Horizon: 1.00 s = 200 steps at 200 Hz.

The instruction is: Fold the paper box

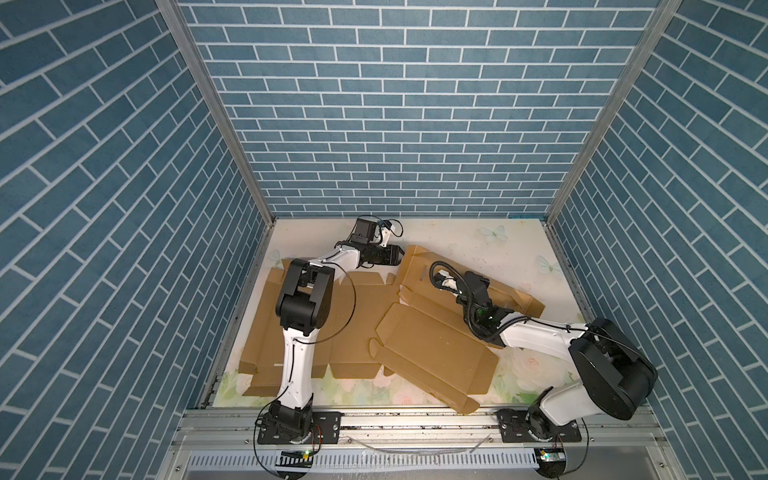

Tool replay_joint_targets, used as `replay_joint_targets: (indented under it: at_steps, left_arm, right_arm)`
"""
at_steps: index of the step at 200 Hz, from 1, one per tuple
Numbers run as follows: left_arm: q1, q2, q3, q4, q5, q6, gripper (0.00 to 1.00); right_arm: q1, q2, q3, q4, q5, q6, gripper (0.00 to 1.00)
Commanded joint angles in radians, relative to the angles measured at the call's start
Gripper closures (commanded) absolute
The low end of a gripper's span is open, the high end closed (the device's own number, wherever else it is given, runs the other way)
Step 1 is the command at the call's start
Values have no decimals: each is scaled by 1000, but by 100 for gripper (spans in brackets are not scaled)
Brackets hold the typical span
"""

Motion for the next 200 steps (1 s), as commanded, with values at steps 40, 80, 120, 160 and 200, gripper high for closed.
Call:
replay_joint_targets:
  at_steps: [40, 80, 120, 160, 200]
  left_arm:
    - [3, -61, 12, -11, 124, -1, 37]
    - [-5, 9, 132, 2, 195, -58, 37]
    - [-18, 33, 197, 59, 318, -108, 38]
    - [15, 1, 144, 62, 310, -60, 40]
    - [81, -15, 144, 132, 243, -98, 39]
  right_arm:
    - [0, -26, -33, 126, 6, -80, 100]
    - [-73, -34, 0, 160, -17, -128, 100]
    - [-117, -46, 30, 173, -40, -152, 100]
    - [-131, -31, 19, 238, -38, -179, 100]
    - [-135, -28, -16, 317, -55, -203, 100]
